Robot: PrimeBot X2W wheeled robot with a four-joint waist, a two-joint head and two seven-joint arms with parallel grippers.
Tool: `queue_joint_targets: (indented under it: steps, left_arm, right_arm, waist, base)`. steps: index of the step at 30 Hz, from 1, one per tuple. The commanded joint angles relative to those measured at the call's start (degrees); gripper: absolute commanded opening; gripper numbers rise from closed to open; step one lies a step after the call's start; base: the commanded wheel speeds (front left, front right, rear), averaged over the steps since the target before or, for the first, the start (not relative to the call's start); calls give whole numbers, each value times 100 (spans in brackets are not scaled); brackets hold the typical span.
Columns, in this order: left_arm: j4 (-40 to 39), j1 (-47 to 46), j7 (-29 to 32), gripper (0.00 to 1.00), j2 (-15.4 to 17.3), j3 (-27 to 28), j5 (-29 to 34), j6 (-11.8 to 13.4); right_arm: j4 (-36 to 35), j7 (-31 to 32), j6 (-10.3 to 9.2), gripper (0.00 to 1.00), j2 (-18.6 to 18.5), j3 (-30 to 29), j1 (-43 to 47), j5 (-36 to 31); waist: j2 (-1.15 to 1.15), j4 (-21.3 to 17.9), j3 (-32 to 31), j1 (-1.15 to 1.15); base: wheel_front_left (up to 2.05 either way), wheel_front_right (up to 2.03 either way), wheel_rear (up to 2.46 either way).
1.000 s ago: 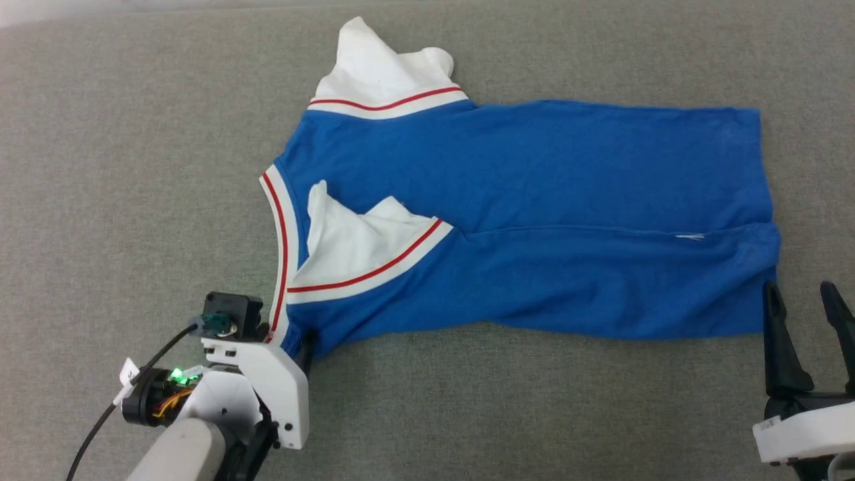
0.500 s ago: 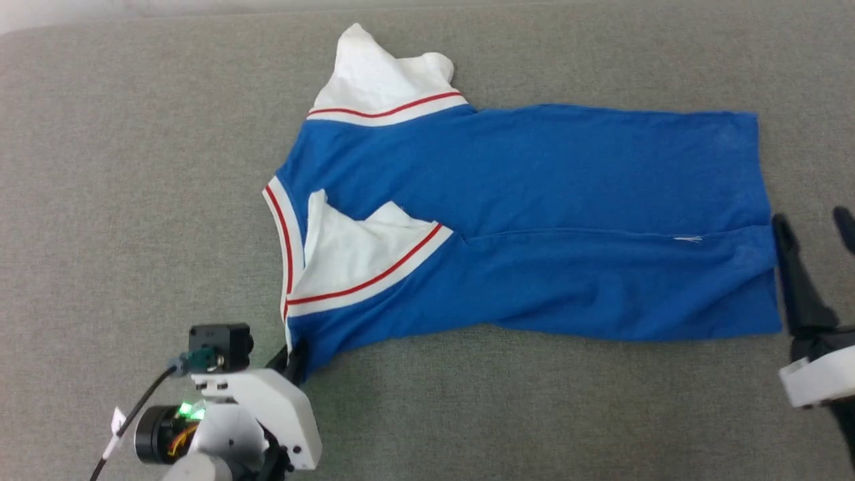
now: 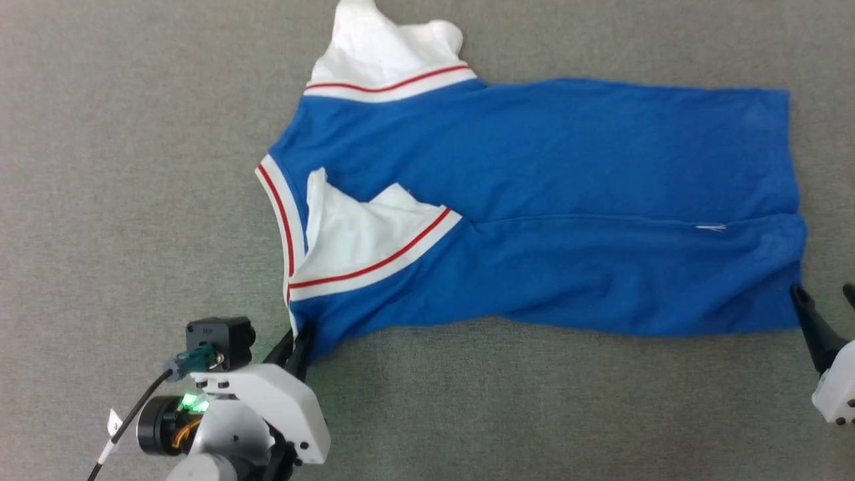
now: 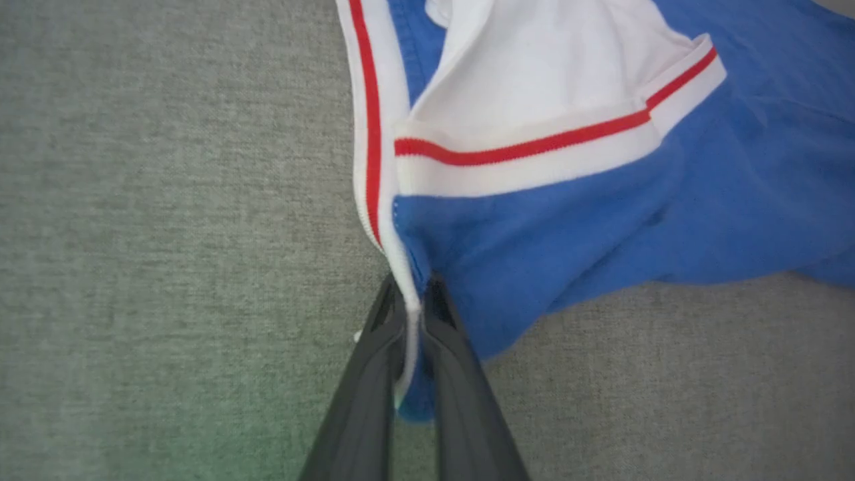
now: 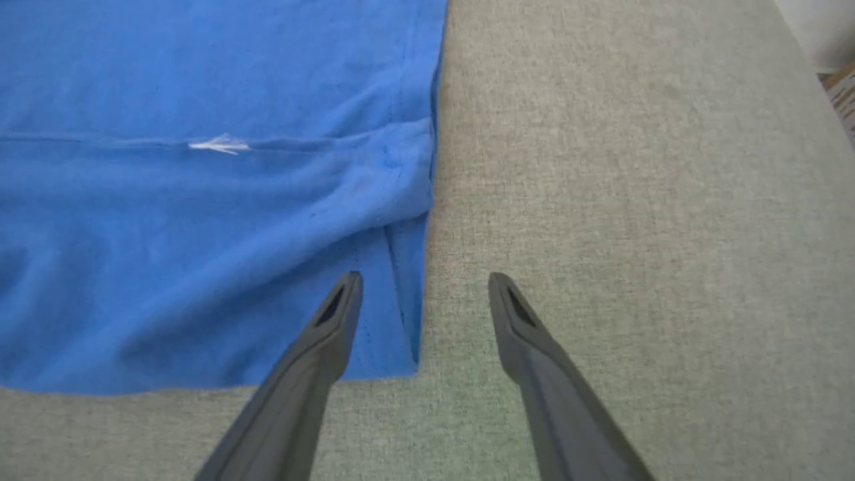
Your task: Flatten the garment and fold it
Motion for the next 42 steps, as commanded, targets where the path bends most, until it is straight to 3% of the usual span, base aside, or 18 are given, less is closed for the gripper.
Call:
queue_joint_targets:
  steps: [1,7,8,9,10,21,28,35,42]
  left_arm:
    - [-33,-123,-7,0,-29,-32,80,39]
    - [-19,-229,8,0,-43,-73,105,44]
    - [-12,-231,6,0,-45,-71,102,50]
    - [-7,-228,-5,0,-54,-59,92,62]
    - [0,-224,-14,0,-58,-55,84,67]
    - [-225,73,-308,0,-156,263,-330,54]
    - [-988,683,-165,0,76,565,-580,183]
    - [-1416,1356,74,0,176,566,-737,335]
    - [-999,1552,-46,0,-35,415,-854,298]
  right_arm:
    - [128,68,-11,100,11,-15,-82,-16]
    - [497,376,-11,100,84,83,-111,129]
    - [550,442,-11,82,87,97,-112,138]
    - [599,483,-11,35,112,94,-127,158]
    - [640,509,-11,0,134,106,-145,183]
    - [421,260,-11,0,203,5,-227,347]
    - [-266,562,-11,0,254,-399,3,503]
    - [-597,988,-11,0,489,-793,610,578]
    - [-367,959,-11,0,773,-714,1014,454]
  waist:
    - [0,29,164,-1]
    - [0,79,232,-1]
    - [0,83,225,-1]
    - [0,87,214,-1]
    - [0,90,195,-1]
    - [0,67,-423,-1]
    - [0,27,-866,-1]
    - [0,9,-840,-1]
    - [0,17,-718,-1]
  base:
    - [0,0,0]
    - [0,0,0]
    - [0,0,0]
    - [0,0,0]
    - [0,0,0]
    - [0,0,0]
    - [0,0,0]
    - [0,0,0]
    - [0,0,0]
